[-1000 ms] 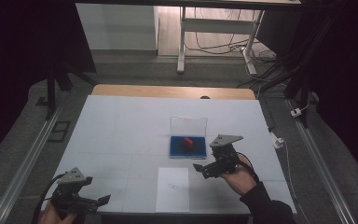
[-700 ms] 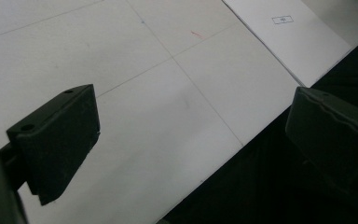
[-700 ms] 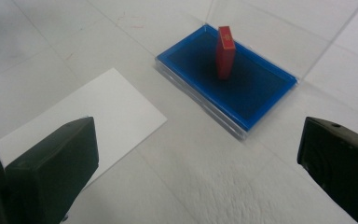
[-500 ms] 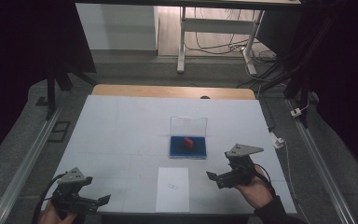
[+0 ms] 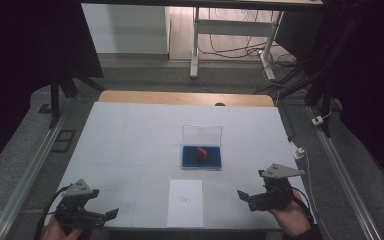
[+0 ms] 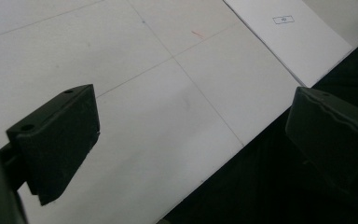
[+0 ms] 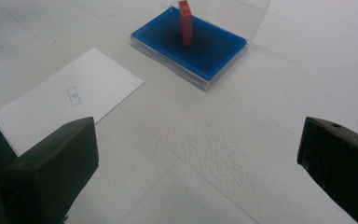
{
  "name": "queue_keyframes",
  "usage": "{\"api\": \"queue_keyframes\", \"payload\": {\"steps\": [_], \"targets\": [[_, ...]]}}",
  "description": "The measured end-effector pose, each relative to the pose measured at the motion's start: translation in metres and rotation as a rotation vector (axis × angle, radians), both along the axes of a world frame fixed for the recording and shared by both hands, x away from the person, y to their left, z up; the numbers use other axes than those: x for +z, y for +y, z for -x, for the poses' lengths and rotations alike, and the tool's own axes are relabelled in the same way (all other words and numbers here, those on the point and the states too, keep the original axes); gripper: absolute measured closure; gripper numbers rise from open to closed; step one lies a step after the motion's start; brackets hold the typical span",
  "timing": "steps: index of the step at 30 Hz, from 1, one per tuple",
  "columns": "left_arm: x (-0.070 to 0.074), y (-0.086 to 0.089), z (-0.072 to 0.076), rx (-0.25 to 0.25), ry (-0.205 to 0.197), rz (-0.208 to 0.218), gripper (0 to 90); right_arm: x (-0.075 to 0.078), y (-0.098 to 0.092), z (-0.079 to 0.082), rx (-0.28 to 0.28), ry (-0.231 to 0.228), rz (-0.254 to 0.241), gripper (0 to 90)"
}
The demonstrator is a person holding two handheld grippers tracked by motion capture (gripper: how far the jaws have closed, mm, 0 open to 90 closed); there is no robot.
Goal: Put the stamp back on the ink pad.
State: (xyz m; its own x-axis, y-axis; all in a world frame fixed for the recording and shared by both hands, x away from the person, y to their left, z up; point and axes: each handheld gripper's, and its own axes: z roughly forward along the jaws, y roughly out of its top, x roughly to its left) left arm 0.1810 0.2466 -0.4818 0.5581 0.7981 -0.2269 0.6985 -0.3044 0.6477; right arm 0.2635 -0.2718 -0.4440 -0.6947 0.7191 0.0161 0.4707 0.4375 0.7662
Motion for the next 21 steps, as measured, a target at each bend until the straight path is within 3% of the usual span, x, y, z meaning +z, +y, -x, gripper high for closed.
{"api": "queue_keyframes", "payload": {"steps": [9,21], "targets": [[0.0,0.0,0.0,0.001,-0.002,0.0,3.1,0.0,-0.02,0.013,-0.06,0.006,-0.008,0.0],[0.0,0.001,0.001,0.004,-0.004,0.0,3.1,-0.005,-0.038,0.028,-0.122,0.034,0.026,0.0]]}}
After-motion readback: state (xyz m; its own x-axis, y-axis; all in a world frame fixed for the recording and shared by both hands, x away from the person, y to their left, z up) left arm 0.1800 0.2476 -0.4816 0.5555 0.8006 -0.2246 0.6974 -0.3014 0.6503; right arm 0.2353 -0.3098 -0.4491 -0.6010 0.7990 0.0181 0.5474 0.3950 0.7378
